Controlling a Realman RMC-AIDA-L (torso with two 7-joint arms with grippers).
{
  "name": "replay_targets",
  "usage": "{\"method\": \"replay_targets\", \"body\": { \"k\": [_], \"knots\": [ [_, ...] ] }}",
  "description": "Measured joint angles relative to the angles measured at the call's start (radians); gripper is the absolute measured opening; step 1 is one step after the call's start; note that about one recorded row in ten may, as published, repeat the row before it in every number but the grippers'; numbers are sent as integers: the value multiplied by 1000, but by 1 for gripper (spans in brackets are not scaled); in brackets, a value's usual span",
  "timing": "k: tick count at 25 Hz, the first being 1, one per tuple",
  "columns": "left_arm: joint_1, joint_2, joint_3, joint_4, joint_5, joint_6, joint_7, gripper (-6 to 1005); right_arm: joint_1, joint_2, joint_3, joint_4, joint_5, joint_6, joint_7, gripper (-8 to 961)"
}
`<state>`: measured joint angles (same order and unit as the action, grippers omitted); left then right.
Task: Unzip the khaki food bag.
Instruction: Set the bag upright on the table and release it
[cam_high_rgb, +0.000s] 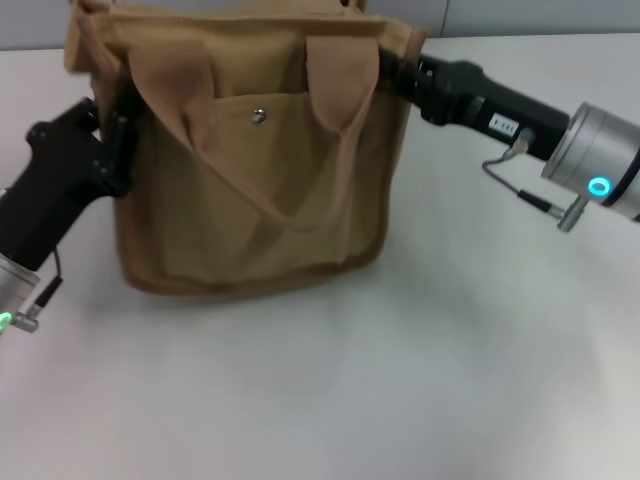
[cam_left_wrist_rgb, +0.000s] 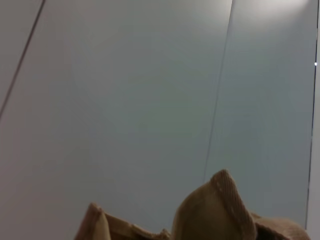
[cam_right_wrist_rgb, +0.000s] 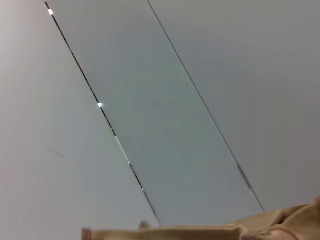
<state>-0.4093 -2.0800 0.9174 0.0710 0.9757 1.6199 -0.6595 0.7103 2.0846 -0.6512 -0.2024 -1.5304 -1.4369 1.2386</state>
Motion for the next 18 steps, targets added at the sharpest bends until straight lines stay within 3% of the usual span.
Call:
{"method": "replay_targets", "body": {
  "k": [3, 8, 12, 15, 18],
  "knots": [
    [-3, 0, 16, -6, 3, -2, 0, 87, -7, -1, 0, -23, 0, 4, 2, 77],
    [-21, 0, 185, -4, 6, -2, -82, 87, -78, 0, 8, -74, 7, 5, -12, 45],
    [-16, 1, 227, 1, 7, 20, -90, 141, -131, 0, 27, -85, 41, -3, -19, 118],
    [17, 15, 250, 27, 7, 107, -90, 195, -181, -3, 33, -113, 51, -73, -19, 172],
    [59, 26, 250, 73, 7, 153, -95, 249, -207, -4, 53, -126, 68, -132, -13, 300]
  ]
}}
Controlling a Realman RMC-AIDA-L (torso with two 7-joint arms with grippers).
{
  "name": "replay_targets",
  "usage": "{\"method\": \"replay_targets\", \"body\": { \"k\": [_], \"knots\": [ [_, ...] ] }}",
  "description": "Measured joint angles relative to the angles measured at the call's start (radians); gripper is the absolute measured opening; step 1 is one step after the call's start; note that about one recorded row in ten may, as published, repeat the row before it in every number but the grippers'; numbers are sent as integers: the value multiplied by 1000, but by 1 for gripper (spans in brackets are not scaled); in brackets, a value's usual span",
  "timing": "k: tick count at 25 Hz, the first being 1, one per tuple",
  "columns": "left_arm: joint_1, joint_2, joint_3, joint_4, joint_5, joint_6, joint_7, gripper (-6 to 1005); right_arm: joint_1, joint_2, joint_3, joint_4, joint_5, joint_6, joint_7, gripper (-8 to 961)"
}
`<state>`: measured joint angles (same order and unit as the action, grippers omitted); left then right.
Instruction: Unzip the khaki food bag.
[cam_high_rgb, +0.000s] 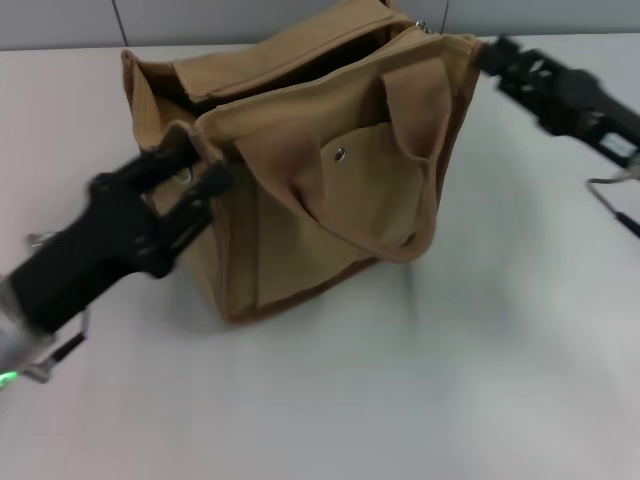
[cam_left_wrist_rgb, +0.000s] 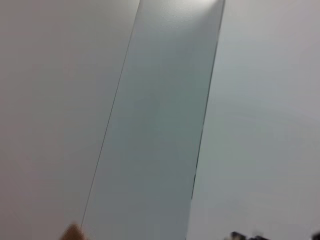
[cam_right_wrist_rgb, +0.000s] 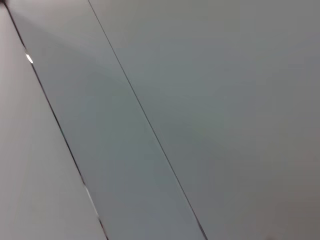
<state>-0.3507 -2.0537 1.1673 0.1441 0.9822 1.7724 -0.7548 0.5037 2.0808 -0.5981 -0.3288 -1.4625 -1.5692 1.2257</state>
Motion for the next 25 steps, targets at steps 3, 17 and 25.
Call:
{"method": "replay_targets", "body": {
  "k": [3, 17, 25],
  "knots": [
    [55, 27, -2, 60, 0, 70, -15, 332, -57, -1, 55, -39, 36, -141, -16, 432],
    [123, 177, 66, 298, 317, 202, -188, 836, -30, -32, -117, -258, -508, -490, -100, 787],
    [87, 191, 128, 326, 392, 209, -259, 836, 6, -5, -124, -219, -569, -423, -102, 787]
  ]
}}
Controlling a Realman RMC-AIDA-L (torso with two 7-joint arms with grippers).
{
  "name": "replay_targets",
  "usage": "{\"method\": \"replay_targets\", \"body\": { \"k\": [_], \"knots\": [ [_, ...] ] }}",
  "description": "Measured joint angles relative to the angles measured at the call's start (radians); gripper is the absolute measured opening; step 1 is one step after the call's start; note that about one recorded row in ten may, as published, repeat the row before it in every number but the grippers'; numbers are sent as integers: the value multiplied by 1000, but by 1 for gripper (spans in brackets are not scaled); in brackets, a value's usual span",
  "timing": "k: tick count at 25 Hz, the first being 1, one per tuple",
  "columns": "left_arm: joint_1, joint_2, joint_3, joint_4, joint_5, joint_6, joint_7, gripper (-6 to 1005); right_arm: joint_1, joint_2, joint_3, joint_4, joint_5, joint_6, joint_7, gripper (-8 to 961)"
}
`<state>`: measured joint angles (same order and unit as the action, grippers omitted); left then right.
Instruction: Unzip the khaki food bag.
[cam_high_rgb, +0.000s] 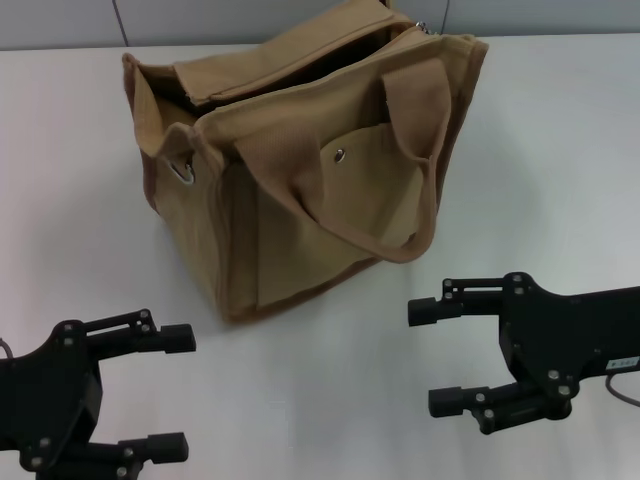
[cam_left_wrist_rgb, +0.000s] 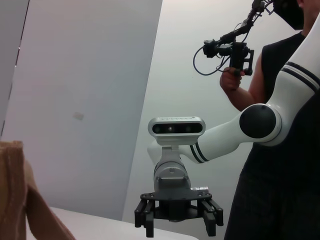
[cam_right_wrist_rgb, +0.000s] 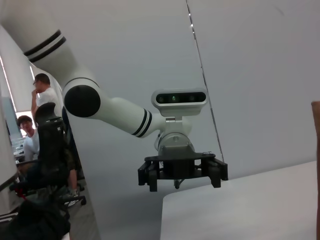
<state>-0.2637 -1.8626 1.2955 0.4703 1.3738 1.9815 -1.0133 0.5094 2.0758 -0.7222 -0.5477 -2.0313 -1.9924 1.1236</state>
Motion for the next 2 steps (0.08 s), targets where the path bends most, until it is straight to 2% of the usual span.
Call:
{"method": "replay_targets", "body": {
  "k": [2],
  "knots": [
    [-2, 0, 2, 0, 0, 0, -7, 836, 1, 0, 1, 1, 0, -4, 0, 787]
  ]
}}
